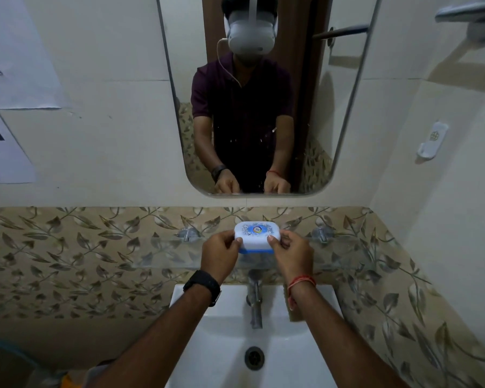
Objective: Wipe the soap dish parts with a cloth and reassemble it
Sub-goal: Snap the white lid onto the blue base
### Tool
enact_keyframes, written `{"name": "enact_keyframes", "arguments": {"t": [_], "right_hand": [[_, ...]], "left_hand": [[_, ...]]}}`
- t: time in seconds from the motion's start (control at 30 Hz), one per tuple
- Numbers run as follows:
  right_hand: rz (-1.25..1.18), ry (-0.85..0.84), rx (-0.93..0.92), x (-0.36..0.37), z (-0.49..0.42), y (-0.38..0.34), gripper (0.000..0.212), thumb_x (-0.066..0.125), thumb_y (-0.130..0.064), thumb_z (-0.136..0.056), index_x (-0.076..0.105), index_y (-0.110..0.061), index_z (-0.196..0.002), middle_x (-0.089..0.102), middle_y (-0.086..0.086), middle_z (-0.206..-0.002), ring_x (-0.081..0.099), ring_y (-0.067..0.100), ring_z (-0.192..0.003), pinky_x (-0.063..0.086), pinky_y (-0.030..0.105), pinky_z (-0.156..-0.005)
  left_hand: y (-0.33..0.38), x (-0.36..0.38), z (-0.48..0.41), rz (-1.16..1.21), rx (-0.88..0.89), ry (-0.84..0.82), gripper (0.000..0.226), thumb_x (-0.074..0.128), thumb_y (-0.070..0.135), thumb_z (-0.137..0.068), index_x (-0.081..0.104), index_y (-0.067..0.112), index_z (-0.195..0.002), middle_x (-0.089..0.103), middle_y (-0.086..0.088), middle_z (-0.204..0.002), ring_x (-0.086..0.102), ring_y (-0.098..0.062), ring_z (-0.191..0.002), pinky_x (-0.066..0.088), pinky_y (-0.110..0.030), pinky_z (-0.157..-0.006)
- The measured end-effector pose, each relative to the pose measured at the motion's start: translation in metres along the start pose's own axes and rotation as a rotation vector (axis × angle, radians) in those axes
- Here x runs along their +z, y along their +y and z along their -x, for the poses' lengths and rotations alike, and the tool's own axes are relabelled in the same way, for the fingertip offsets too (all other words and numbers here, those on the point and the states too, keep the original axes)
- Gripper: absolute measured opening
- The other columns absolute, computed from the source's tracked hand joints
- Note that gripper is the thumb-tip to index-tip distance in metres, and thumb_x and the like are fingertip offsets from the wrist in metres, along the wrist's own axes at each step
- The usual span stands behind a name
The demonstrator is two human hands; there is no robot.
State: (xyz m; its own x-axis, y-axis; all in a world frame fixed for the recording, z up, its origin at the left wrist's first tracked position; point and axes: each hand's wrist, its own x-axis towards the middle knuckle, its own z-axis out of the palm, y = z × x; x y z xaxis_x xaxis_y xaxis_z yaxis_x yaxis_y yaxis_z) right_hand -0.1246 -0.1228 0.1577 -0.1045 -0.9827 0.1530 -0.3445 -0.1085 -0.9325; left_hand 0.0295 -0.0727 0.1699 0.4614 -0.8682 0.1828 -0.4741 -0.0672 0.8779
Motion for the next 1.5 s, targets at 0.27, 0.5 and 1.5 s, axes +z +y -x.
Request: {"name": "enact_keyframes", "arguments": {"t": [0.27, 0.5, 1.5], "right_hand": [[0.061, -0.012, 0.005, 0.008, -0.012, 0.010, 0.032, 0.072, -0.027, -0.088, 0.069, -0.013, -0.117, 0.077, 0.004, -0.108, 0.073, 0.016, -0.093, 0.058, 0.022, -0.071], [0.075, -0.011, 0.011, 0.010, -0.011, 0.014, 0.034, 0.073, -0.026, -0.088, 0.069, -0.011, -0.119, 0.076, 0.006, -0.109, 0.073, 0.017, -0.093, 0.057, 0.021, -0.072], [0.237, 0.227, -0.312, -0.044, 0.069, 0.125, 0.013, 0.060, -0.015, -0.094, 0.068, -0.009, -0.085, 0.066, 0.005, -0.081, 0.060, 0.025, -0.078, 0.051, 0.039, -0.073]], "left_hand": [[-0.009, 0.010, -0.012, -0.128, 0.028, -0.018, 0.026, 0.067, 0.017, -0.092, 0.075, 0.003, -0.112, 0.079, -0.010, -0.106, 0.069, -0.013, -0.088, 0.051, -0.021, -0.077], [-0.014, 0.014, -0.015, -0.182, 0.032, -0.020, 0.022, 0.068, 0.017, -0.091, 0.077, 0.004, -0.105, 0.079, -0.011, -0.102, 0.073, -0.021, -0.091, 0.057, -0.027, -0.076], [-0.044, 0.047, 0.114, -0.058, 0.537, 0.002, 0.007, 0.060, 0.018, -0.095, 0.056, 0.023, -0.092, 0.057, 0.004, -0.085, 0.054, -0.014, -0.081, 0.043, -0.024, -0.073]]}}
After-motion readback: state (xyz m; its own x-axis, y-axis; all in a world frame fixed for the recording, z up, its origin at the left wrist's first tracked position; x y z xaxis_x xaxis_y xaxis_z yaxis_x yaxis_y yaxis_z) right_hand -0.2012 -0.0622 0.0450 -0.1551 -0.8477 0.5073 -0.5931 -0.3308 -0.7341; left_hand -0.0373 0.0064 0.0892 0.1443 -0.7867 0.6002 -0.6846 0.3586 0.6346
